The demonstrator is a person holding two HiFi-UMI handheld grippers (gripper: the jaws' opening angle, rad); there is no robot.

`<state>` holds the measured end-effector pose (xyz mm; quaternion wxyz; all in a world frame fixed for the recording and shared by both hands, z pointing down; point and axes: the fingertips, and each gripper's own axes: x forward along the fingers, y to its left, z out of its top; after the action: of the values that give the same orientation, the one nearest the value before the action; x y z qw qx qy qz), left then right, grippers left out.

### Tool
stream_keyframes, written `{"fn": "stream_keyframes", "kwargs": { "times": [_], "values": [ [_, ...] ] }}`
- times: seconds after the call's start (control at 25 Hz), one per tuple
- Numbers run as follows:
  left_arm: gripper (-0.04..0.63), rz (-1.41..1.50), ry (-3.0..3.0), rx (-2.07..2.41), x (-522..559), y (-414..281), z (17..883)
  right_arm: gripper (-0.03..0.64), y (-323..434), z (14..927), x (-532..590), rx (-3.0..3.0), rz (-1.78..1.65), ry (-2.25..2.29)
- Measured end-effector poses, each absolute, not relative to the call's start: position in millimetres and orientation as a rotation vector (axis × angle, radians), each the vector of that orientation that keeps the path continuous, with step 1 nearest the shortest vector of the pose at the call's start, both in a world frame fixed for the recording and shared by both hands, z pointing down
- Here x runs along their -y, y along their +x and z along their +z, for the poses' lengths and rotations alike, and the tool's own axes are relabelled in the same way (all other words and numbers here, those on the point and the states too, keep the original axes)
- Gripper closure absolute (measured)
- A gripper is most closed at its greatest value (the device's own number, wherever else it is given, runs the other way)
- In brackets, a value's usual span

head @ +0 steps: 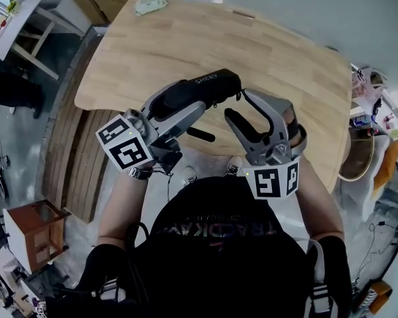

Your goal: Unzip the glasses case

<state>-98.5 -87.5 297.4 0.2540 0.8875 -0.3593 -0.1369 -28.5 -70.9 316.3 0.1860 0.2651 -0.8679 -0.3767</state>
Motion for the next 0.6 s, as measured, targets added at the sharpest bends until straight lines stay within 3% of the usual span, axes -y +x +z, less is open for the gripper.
{"fn": "stream_keyframes", "kwargs": {
  "times": [0.12,0.24,0.6],
  "values": [
    [0.256,-0.431,2.396,1.001,91.4,-103.2,291.2,0.372,-34.5,308.5,61.1,2.583,-0.88,0.726],
    [0.256,-0.442,2.397,0.994,90.6,-99.4,288.4,0.443,-42.4,300.2,56.8,2.61,-0.854,0.752],
    [0.256,-0.428,2.375,0.973,87.0,-93.6,294.8,0.468,-54.7,303.2,55.5,2.446,-1.061,0.782]
  ]
}}
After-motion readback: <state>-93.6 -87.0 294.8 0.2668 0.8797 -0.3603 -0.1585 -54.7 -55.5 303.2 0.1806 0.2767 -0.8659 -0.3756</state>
